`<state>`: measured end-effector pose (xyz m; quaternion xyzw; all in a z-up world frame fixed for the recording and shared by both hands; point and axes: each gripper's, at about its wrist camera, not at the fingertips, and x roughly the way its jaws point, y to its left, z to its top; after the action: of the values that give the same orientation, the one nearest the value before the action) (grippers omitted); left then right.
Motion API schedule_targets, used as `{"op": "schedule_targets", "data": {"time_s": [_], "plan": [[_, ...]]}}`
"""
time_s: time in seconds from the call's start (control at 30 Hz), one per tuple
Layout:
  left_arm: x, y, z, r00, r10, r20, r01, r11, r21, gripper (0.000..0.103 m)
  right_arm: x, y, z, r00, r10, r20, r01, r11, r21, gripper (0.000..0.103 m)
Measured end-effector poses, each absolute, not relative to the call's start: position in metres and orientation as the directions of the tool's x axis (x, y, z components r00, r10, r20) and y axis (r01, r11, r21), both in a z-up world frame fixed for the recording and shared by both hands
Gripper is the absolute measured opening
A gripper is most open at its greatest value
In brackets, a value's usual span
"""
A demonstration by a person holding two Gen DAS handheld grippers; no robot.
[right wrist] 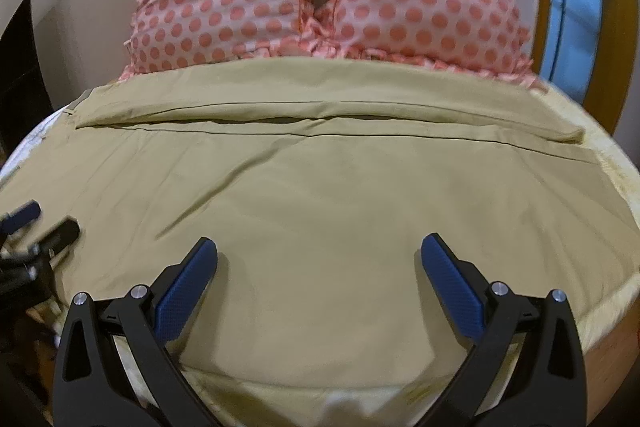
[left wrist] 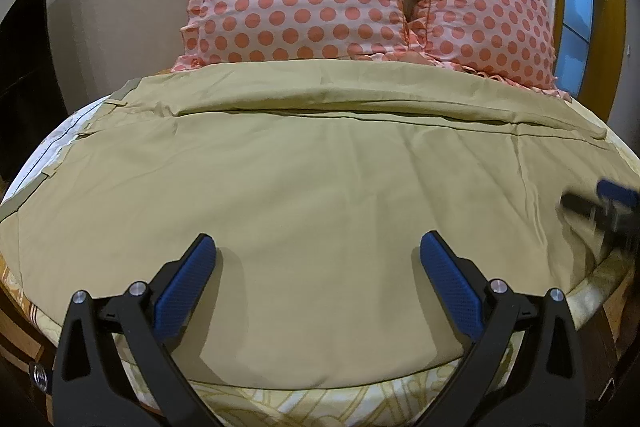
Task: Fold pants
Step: 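Grasp the khaki pants waistband with the right tool and lift it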
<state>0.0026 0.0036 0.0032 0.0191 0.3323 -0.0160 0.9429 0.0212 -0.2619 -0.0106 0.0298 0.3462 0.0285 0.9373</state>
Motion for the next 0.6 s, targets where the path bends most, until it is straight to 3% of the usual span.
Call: {"op": "schedule_targets", "data": {"time_s": [0.13,0.33,0.4,0.5,0.6], "plan": [[0.004,0.007,0.006,0.769,-0.023,-0.639,0.041,0.999,0.014,0.101,0.067,-0.323,0.021,0.759,0.022,-0.650,0.132,0.974,0.186,0.102],[0.004,0.015,0.011,0.765,-0.069,-0.640,0.067,0.997,-0.028,0.101,0.189,-0.433,0.037,0.667,-0.063,-0.742,0.459,0.819,0.343,0.099],[0.005,0.022,0.017,0.771,-0.101,-0.629,0.068,0.995,-0.076,0.101,0.228,-0.455,0.035,0.627,-0.114,-0.771,0.536,0.781,0.320,0.083],[0.005,0.036,0.025,0.790,-0.122,-0.600,0.042,0.988,-0.146,0.101,0.287,-0.480,0.028,0.542,-0.216,-0.812,0.634,0.740,0.226,0.075],[0.009,0.051,0.031,0.803,-0.127,-0.582,0.004,0.978,-0.208,0.101,0.326,-0.502,0.014,0.447,-0.282,-0.849,0.716,0.681,0.151,0.073]]}}
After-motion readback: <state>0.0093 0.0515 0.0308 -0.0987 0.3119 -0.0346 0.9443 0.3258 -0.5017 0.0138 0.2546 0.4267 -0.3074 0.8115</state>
